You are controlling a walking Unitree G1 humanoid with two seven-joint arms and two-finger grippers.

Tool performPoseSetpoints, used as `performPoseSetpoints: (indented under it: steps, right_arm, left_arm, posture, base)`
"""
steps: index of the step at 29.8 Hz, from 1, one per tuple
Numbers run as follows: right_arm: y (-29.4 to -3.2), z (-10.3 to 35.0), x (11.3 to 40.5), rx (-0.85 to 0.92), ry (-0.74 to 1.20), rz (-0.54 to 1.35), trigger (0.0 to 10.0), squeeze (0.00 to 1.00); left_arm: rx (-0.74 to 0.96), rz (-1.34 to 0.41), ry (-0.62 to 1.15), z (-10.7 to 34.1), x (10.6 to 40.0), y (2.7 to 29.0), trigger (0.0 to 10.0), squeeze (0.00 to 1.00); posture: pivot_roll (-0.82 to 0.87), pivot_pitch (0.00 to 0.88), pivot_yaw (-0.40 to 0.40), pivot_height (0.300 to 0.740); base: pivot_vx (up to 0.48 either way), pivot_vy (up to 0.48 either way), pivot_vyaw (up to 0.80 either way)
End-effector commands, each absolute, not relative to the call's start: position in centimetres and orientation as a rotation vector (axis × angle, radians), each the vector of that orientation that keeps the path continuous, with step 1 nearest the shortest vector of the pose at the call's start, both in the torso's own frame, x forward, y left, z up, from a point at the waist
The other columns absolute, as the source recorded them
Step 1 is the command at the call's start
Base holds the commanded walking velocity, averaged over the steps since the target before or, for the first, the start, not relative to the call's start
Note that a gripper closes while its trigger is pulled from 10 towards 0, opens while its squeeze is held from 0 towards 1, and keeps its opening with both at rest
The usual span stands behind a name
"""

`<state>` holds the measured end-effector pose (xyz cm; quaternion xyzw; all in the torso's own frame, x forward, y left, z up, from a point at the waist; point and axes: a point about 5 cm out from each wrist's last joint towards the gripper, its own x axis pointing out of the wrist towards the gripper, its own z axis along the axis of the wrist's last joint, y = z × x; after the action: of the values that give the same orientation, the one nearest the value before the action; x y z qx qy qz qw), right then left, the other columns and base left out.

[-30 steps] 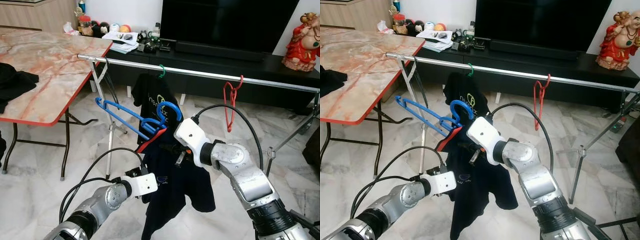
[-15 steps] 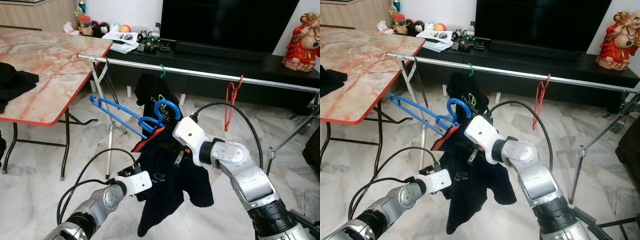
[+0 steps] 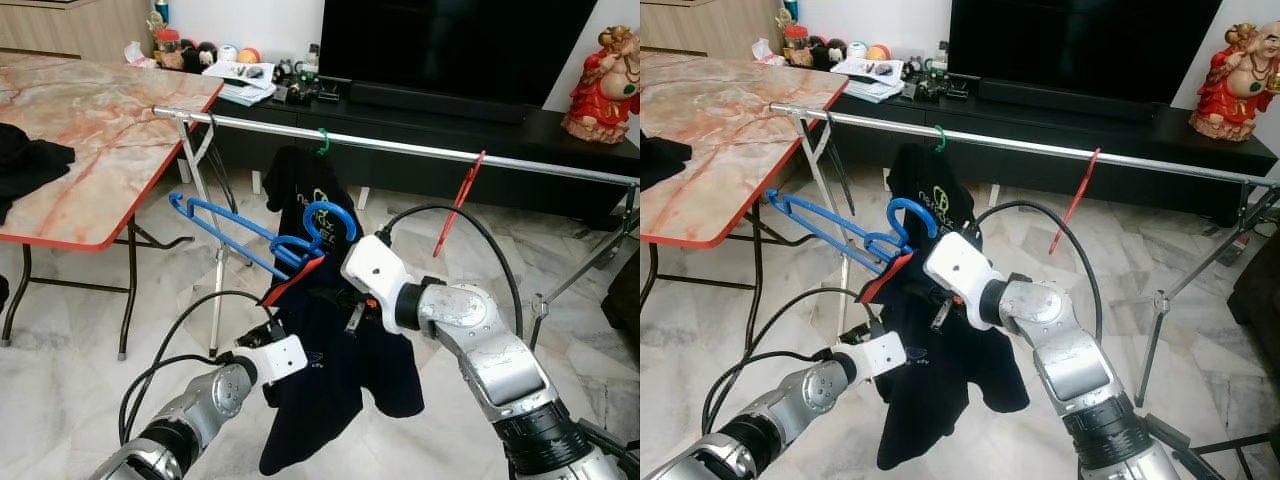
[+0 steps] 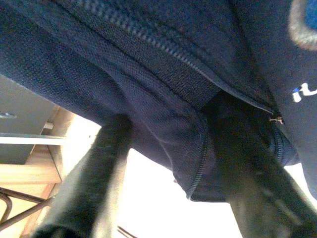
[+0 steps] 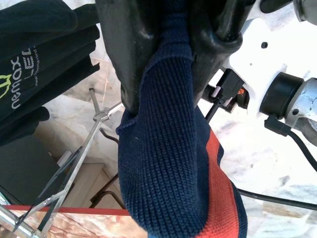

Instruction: Hang hanger

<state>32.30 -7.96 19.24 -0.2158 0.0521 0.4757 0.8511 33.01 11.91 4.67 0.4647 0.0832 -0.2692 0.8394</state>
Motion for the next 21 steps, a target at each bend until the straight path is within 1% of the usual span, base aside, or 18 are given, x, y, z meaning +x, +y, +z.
performPoseSetpoints:
  steps: [1, 11, 18, 21]
  right_arm:
    - [-7.7, 20.5, 31.9, -0.456, 0.051, 1.020, 0.0, 0.00]
    - [-7.7, 20.3, 31.6, -0.451, 0.057, 1.020, 0.0, 0.00]
    - [-7.7, 20.2, 31.7, -0.449, 0.059, 1.019, 0.0, 0.00]
    - [-7.7, 20.2, 31.7, -0.447, 0.059, 1.017, 0.0, 0.00]
  left_arm:
    - [0.994, -0.579, 0.203, 4.1, 32.7, 11.8, 0.0, 0.00]
    - [0.972, -0.556, 0.261, 3.3, 32.3, 12.5, 0.0, 0.00]
    - [0.943, -0.537, 0.267, 3.1, 32.2, 12.4, 0.0, 0.00]
    - [0.900, -0.518, 0.261, 3.2, 32.2, 12.2, 0.0, 0.00]
  posture:
    - [0.00, 0.068, -0.112, 0.740]
    - [-0.01, 0.067, -0.112, 0.740]
    - [-0.01, 0.066, -0.113, 0.740]
    - [-0.01, 0.066, -0.114, 0.740]
  base:
    - [0.000, 0.000, 0.00]
    - [0.000, 0.000, 0.00]
    - [0.000, 0.000, 0.00]
    - [0.000, 0.000, 0.00]
